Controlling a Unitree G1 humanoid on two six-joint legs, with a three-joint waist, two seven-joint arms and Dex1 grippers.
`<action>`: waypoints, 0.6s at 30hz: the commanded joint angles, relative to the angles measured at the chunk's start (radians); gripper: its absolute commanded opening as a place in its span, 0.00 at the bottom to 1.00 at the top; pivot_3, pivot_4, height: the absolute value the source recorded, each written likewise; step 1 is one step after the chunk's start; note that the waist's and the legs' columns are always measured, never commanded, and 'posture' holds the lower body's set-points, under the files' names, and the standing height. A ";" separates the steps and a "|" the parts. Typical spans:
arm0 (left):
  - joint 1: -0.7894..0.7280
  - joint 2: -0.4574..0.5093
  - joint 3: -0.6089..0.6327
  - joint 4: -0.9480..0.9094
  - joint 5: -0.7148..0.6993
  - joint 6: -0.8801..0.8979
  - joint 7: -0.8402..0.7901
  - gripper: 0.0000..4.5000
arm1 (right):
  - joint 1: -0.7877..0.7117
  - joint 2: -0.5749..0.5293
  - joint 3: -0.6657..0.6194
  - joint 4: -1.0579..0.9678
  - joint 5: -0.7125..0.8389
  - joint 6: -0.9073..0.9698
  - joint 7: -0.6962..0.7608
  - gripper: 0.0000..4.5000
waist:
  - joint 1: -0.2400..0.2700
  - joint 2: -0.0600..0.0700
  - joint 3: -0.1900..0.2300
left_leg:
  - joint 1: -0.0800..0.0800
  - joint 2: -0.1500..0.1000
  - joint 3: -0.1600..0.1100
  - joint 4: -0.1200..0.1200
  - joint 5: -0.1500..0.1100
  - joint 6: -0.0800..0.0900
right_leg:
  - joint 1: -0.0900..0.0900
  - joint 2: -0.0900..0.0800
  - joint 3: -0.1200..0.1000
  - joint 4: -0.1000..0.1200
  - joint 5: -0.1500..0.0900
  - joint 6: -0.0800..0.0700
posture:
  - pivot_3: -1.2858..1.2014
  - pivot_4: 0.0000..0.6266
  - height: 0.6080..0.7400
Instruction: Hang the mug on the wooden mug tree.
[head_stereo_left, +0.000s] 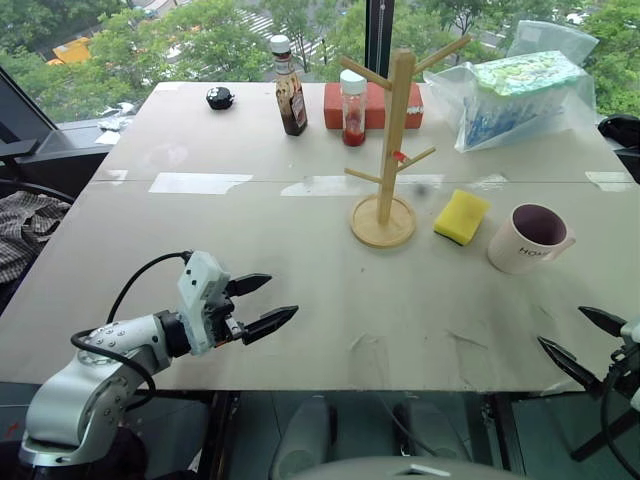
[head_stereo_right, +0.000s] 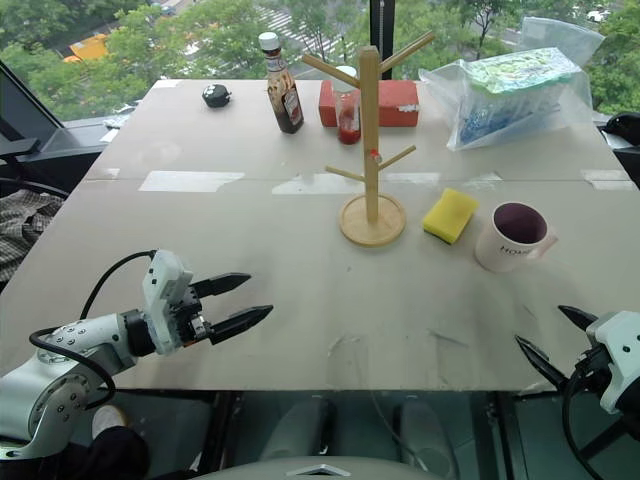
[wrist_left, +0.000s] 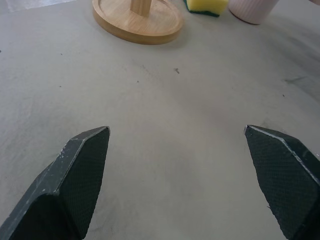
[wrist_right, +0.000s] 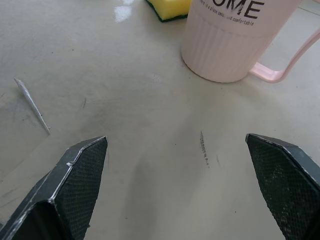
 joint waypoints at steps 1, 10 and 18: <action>-0.010 0.006 0.005 -0.045 -0.020 0.003 0.003 0.99 | -0.001 0.007 -0.002 -0.021 0.013 -0.004 -0.001 1.00 | 0.000 0.000 0.000 | 0.000 0.000 0.000 0.000 0.000 0.000 | 0.000 0.000 0.000 0.000 0.000 0.000 | 0.52 0.24 1.00; -0.059 -0.004 -0.013 -0.040 -0.042 0.000 0.002 0.99 | 0.006 0.046 -0.013 -0.040 -0.008 0.035 -0.083 1.00 | 0.000 0.000 0.000 | 0.000 0.000 0.000 0.000 0.000 0.000 | 0.000 0.000 0.000 0.000 0.000 0.000 | 0.52 0.24 1.00; -0.077 -0.002 -0.054 -0.037 -0.016 -0.088 -0.084 0.99 | -0.013 0.102 -0.031 -0.063 -0.070 0.067 -0.237 1.00 | -0.001 0.000 0.000 | 0.000 0.000 0.000 0.000 0.000 0.000 | 0.000 0.000 0.000 0.000 0.000 0.000 | 0.52 0.24 1.00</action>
